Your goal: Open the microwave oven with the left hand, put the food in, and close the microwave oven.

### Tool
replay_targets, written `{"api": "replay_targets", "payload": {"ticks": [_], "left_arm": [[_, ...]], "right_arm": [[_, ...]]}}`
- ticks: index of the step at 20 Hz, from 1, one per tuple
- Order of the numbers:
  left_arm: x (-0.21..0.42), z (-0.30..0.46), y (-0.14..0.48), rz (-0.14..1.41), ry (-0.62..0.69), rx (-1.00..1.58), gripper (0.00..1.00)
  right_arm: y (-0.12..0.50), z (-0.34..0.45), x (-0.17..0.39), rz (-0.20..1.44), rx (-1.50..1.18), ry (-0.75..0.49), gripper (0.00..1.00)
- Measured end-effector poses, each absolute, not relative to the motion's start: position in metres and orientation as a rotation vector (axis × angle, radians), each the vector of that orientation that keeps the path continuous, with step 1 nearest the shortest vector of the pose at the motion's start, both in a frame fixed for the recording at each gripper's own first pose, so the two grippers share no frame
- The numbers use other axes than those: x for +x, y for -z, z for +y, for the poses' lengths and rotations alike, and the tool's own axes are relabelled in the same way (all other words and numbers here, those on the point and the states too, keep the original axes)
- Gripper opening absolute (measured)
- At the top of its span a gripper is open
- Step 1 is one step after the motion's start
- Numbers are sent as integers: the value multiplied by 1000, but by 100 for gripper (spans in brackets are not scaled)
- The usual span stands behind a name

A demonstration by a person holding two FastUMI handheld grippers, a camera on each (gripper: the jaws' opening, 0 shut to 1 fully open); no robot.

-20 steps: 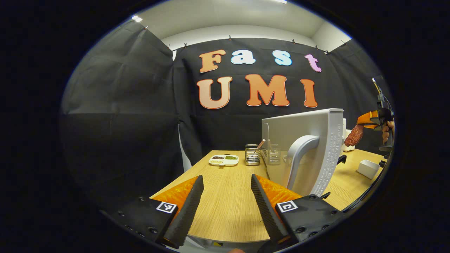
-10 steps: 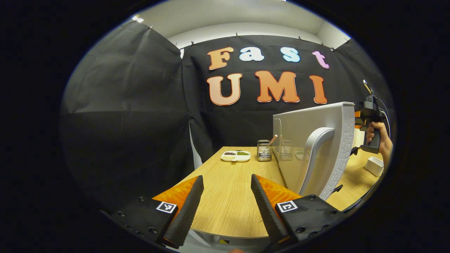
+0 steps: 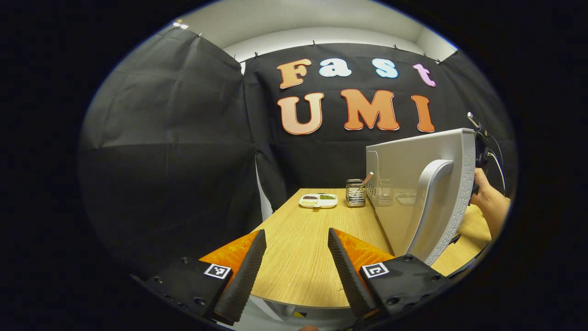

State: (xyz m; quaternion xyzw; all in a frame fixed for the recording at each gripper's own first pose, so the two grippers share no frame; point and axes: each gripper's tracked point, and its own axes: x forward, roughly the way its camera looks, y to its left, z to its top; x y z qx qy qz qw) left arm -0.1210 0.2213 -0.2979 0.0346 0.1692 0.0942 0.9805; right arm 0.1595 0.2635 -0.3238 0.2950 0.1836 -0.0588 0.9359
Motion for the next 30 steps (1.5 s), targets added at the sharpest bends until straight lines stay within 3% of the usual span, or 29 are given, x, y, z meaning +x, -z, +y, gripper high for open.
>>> {"api": "replay_targets", "payload": {"ticks": [11, 12, 13, 15, 21, 29, 30], "left_arm": [[-130, 228, 297, 353, -195, 84, 84], [-129, 228, 298, 356, -196, 81, 88], [-130, 228, 300, 360, -195, 80, 84], [-131, 229, 301, 368, -196, 80, 88], [-131, 223, 297, 361, -180, 84, 84], [-126, 208, 293, 344, -145, 64, 84], [-123, 204, 289, 336, -140, 68, 88]], "right_arm": [[363, 293, 201, 303, 745, 233, 15], [367, 293, 204, 300, 725, 240, 15], [372, 293, 206, 300, 721, 245, 15], [386, 298, 210, 329, 750, 256, 15], [407, 313, 213, 394, 764, 253, 15], [434, 296, 191, 573, 491, 268, 32], [438, 294, 188, 607, 458, 266, 34]]}}
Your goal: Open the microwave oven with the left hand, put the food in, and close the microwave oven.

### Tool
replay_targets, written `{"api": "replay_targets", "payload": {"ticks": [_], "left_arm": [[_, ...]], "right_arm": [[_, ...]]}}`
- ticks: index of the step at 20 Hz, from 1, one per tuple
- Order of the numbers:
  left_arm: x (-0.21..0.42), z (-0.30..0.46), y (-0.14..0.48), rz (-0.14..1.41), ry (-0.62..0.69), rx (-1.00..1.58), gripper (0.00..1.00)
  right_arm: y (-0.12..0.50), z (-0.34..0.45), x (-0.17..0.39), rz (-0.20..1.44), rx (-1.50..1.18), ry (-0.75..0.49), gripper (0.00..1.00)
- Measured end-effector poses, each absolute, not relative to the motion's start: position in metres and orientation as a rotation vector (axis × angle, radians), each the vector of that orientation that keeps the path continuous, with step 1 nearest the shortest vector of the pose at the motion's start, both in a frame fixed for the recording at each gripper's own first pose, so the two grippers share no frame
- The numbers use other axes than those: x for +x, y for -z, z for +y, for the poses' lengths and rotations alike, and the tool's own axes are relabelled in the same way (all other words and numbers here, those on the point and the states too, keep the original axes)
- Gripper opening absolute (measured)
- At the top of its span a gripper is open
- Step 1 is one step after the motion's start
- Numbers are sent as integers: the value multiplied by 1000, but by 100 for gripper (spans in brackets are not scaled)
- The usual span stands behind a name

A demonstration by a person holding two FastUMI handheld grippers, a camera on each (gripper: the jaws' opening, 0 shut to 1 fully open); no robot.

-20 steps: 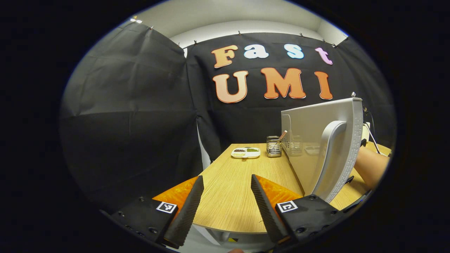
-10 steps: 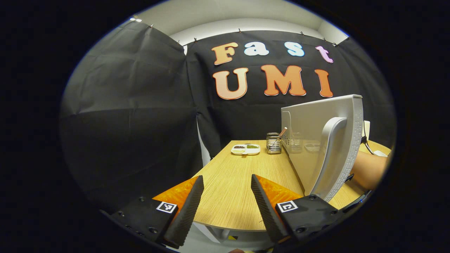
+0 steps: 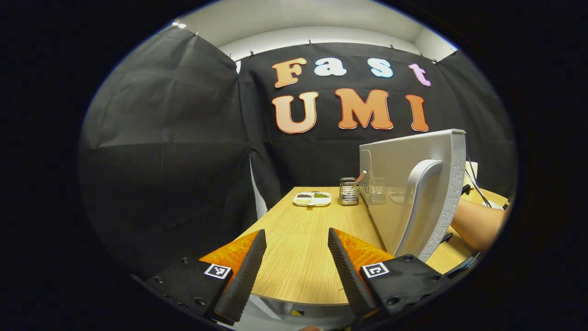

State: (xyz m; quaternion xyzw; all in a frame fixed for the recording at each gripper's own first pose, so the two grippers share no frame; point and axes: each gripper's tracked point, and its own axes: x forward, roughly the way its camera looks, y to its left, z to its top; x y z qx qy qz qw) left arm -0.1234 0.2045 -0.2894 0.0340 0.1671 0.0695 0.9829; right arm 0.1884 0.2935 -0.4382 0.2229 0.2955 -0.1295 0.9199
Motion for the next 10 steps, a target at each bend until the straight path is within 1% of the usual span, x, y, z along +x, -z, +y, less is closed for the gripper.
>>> {"api": "replay_targets", "payload": {"ticks": [1, 3, 4, 5, 6, 7, 8, 9, 10], "left_arm": [[-123, 201, 287, 330, -133, 75, 87], [-120, 195, 281, 313, -117, 82, 84], [-117, 192, 280, 312, -115, 83, 88], [-116, 190, 281, 313, -111, 82, 88], [-114, 186, 280, 310, -104, 78, 84], [-112, 181, 277, 305, -94, 75, 88], [-110, 177, 277, 303, -85, 72, 88], [-109, 173, 277, 303, -77, 68, 88], [-109, 168, 277, 300, -68, 63, 84]], "right_arm": [[440, 292, 187, 625, 443, 257, 37], [431, 289, 186, 615, 424, 239, 37], [425, 286, 185, 604, 409, 236, 39], [418, 284, 182, 592, 389, 225, 43], [413, 280, 178, 584, 364, 223, 46], [408, 278, 174, 579, 336, 215, 50], [407, 275, 167, 590, 308, 212, 51], [403, 279, 159, 591, 290, 181, 53], [397, 281, 153, 588, 274, 155, 54]]}}
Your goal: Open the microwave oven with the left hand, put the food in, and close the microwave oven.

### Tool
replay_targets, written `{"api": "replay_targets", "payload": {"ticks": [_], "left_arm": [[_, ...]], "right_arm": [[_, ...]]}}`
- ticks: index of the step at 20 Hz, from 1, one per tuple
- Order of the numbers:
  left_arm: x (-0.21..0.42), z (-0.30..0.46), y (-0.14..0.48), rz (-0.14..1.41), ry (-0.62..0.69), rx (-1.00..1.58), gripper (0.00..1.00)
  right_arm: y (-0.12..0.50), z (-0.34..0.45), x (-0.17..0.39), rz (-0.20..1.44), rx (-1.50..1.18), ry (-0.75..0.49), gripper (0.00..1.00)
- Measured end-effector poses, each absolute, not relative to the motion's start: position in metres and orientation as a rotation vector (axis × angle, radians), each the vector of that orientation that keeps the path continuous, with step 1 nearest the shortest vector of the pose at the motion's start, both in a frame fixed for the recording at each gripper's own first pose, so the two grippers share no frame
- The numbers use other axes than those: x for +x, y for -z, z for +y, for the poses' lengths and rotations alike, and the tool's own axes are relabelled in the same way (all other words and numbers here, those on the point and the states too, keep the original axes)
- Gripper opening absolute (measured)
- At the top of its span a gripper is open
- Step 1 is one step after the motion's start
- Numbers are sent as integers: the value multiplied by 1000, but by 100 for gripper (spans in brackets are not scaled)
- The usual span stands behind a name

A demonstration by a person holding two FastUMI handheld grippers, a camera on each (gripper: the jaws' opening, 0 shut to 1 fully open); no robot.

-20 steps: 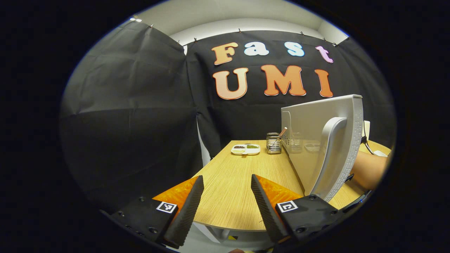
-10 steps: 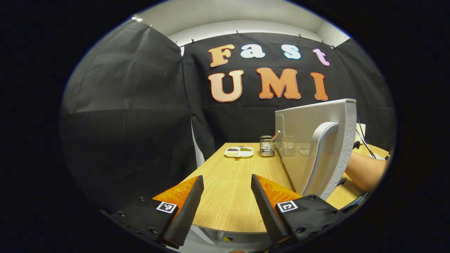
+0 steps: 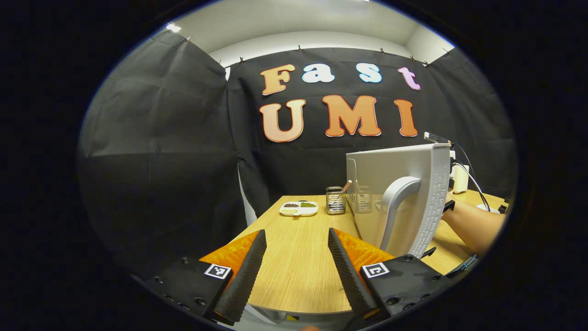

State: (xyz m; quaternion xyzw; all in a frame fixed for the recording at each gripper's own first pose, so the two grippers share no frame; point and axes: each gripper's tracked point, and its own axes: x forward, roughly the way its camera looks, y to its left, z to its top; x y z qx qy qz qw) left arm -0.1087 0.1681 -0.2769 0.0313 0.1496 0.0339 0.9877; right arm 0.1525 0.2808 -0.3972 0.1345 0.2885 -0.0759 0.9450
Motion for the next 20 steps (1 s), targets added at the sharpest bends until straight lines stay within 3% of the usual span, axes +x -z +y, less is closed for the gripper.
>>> {"api": "replay_targets", "payload": {"ticks": [1, 2, 3, 9, 11, 20], "left_arm": [[-107, 164, 277, 300, -60, 54, 88], [-107, 160, 279, 301, -53, 42, 88], [-105, 155, 281, 305, -43, 30, 84], [-100, 125, 291, 322, 18, -10, 87], [-98, 107, 290, 318, 60, -26, 84], [-79, 7, 296, 314, 252, -58, 87]], "right_arm": [[388, 282, 146, 574, 270, 131, 57], [380, 284, 140, 561, 273, 104, 48], [371, 286, 134, 553, 278, 74, 59], [317, 272, 96, 491, 194, -78, 78], [301, 263, 85, 462, 158, -121, 81], [252, 198, 46, 440, 124, -175, 86]]}}
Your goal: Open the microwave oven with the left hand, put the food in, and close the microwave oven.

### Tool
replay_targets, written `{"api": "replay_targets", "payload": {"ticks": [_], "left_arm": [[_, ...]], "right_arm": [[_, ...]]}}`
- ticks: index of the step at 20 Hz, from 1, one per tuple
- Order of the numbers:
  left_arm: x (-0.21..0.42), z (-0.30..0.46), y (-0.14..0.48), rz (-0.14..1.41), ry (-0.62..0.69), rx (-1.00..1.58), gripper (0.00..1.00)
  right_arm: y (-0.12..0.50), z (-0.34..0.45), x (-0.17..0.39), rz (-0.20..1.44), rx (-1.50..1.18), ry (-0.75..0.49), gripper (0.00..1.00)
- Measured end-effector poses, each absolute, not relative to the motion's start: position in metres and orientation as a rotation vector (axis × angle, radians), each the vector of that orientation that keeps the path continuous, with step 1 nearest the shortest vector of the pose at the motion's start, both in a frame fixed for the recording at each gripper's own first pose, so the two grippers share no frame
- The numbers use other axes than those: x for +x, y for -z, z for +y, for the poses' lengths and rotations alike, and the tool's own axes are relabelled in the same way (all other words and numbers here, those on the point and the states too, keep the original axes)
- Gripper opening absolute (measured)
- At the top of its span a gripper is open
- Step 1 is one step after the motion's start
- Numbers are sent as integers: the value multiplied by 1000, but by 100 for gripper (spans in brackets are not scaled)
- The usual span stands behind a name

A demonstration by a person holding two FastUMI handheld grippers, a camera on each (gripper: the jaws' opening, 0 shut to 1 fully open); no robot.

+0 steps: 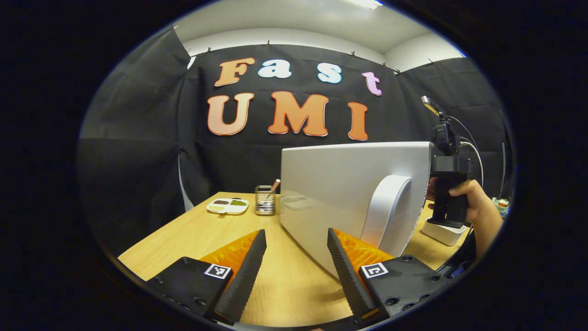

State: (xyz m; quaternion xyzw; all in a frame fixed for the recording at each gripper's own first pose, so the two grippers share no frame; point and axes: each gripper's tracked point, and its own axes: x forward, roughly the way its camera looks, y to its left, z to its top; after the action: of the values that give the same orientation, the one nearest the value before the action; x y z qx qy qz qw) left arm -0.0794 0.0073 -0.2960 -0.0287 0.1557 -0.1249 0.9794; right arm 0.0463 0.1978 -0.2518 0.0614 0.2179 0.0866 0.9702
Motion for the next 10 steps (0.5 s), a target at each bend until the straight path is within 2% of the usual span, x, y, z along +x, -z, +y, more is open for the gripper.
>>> {"api": "replay_targets", "payload": {"ticks": [1, 2, 3, 5, 7, 9, 10], "left_arm": [[-76, -4, 296, 311, 268, -61, 91], [-73, -15, 296, 309, 283, -64, 87], [-70, -25, 296, 310, 300, -68, 90], [-66, -47, 296, 308, 336, -82, 84], [-63, -75, 294, 306, 388, -97, 84], [-58, -97, 299, 315, 421, -80, 76], [-58, -106, 299, 317, 434, -63, 75]], "right_arm": [[243, 190, 43, 423, 119, -183, 86], [234, 181, 42, 404, 112, -184, 86], [227, 170, 40, 389, 101, -182, 86], [216, 150, 38, 363, 87, -175, 87], [210, 136, 34, 357, 85, -191, 87], [207, 124, 26, 357, 95, -204, 87], [202, 115, 24, 348, 101, -204, 87]]}}
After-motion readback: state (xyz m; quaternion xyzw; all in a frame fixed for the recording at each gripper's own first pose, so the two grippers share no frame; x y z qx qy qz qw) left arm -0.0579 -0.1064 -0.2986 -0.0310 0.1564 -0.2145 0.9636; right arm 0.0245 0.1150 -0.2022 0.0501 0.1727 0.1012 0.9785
